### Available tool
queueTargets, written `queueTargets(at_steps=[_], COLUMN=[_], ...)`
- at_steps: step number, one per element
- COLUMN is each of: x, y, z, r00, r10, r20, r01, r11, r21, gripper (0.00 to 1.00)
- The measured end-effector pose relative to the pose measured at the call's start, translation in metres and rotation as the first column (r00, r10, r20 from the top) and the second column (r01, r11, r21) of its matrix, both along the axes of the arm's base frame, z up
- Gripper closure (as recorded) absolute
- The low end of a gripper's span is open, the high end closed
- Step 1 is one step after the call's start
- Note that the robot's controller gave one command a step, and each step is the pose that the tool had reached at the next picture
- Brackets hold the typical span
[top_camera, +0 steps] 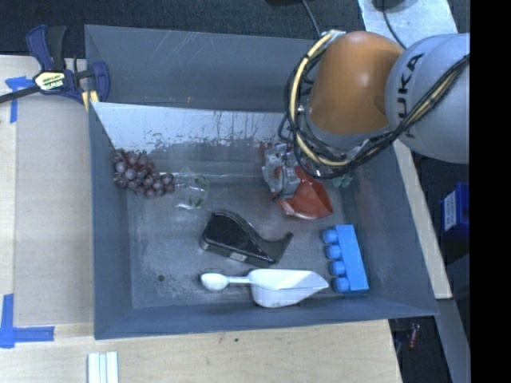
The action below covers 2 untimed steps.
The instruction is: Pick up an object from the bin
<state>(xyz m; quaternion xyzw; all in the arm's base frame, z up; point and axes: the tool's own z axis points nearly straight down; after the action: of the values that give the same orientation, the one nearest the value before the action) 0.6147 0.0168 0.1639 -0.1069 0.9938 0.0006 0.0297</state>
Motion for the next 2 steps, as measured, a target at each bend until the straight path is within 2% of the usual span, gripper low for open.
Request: queueTargets(at_steps=[1,2], x=[-0.017,-0.053], y=[-0.002,-0.053], z=[0.076,-0.044], r00=[0.999,0.999], r10=[-0.037,0.044], r20=[0.013,0.003], r01=[0.037,-0.044], r11=[0.999,0.999], r21=[0.003,-0.002], gripper=[1.0,1.0])
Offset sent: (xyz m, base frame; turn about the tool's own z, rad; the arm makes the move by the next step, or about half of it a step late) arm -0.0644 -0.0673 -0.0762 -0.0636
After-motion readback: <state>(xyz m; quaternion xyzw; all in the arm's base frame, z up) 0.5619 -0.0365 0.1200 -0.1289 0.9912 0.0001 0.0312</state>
